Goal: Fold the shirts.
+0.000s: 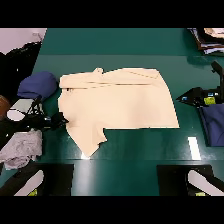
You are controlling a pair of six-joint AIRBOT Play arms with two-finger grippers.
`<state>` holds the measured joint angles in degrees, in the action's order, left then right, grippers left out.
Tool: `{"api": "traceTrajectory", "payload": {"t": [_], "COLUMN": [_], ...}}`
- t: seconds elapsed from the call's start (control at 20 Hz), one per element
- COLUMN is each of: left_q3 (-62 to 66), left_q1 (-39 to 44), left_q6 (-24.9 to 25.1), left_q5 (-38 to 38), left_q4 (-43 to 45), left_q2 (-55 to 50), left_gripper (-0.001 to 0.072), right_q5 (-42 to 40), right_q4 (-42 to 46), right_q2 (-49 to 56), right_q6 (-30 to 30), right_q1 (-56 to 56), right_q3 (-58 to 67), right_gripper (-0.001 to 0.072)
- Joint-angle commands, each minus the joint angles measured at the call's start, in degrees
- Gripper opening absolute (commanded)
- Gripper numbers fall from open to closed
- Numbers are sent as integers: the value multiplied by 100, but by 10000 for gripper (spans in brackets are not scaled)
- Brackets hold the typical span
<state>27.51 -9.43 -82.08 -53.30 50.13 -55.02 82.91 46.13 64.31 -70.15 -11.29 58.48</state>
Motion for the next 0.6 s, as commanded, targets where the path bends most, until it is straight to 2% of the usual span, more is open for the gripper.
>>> {"api": "traceTrajectory", "payload": {"t": [0.0,0.05,0.3,0.4,0.45,0.55], "left_q3": [0,2,592,846,907,942], "left_q1": [313,433,481,481,481,481], "left_q6": [111,177,151,149,149,149], "left_q5": [55,81,-376,-730,-876,-1062], "left_q4": [-122,-122,387,660,824,1113], "left_q2": [4,4,4,4,4,4], "left_gripper": [170,29,27,27,27,27], "right_q5": [-22,-7,308,264,245,195], "right_q4": [26,81,1368,1547,1532,1534], "right_q2": [-4,-4,-11,-4,-4,55], "right_q6": [0,-2,-50,-55,-55,-52], "right_q1": [-66,-138,-942,-1386,-1596,-1845], "right_q3": [-2,-2,-116,-498,-748,-1204], "right_gripper": [304,304,304,305,330,480]}}
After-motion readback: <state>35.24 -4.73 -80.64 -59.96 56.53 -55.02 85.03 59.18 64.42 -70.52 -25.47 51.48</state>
